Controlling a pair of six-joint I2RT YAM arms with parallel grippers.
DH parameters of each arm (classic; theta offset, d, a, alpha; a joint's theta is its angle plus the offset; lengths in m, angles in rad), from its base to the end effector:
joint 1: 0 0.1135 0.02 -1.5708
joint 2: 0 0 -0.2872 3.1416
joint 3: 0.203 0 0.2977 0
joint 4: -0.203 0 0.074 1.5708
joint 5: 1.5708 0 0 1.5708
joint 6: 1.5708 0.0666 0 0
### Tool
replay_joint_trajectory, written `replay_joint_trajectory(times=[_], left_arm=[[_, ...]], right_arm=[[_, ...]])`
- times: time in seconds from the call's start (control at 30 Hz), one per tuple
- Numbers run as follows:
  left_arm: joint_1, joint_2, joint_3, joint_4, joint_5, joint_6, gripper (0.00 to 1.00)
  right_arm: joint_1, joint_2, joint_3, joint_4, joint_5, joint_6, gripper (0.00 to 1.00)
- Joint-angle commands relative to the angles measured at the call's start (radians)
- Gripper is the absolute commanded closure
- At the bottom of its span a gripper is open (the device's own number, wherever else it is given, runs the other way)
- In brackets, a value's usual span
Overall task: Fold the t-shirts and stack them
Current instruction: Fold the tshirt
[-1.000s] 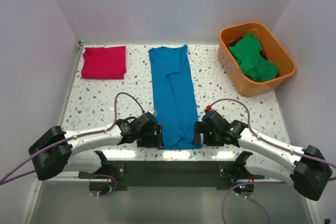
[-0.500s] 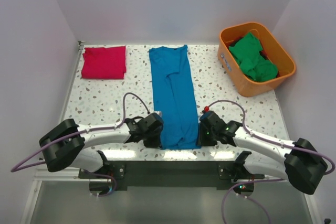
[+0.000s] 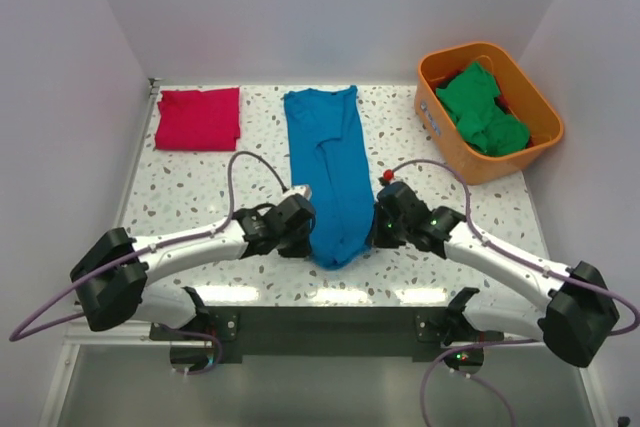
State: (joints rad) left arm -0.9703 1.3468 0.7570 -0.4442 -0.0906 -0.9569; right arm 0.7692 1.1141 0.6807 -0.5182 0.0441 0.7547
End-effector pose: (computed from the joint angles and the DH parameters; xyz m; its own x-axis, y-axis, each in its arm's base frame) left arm 0.1766 -0.2471 0.1606 -0.9300 -0.0827 -0.3581 0.0614 0.9257 -0.3732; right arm 0.1923 0.1820 0.1888 -0.8897 0.0913 -0.4474 -0.0920 0.9239 0.3715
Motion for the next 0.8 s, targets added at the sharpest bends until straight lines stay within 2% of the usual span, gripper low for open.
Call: replay_joint_trajectory(times=[0.0,0.2,0.37,0.5,0.6,0.77], left_arm=[[0.073,0.012,0.085,-0.007,-0.070,0.082,1.00],[0.191,0.060,0.165,0.073,-0.090,0.150,1.00],[0.280,0.182,0.290,0.108,-0.083,0.211,1.00],[0.338,0.262,0.401,0.081,-0.109,0.233,1.00],[0.377,0.325,0.450,0.119,-0.083,0.260,1.00],[0.420,0.423,0.544,0.088,-0.074,0.276,1.00]], right_arm=[[-0.051,0.053,0.110,0.044,0.034,-0.075,1.00],[-0.132,0.220,0.268,0.156,0.031,-0.113,1.00],[-0.191,0.367,0.413,0.202,0.017,-0.147,1.00],[-0.237,0.486,0.555,0.179,0.002,-0.189,1.00],[-0.271,0.558,0.623,0.181,-0.018,-0.204,1.00],[-0.306,0.661,0.729,0.170,-0.021,-0.221,1.00]])
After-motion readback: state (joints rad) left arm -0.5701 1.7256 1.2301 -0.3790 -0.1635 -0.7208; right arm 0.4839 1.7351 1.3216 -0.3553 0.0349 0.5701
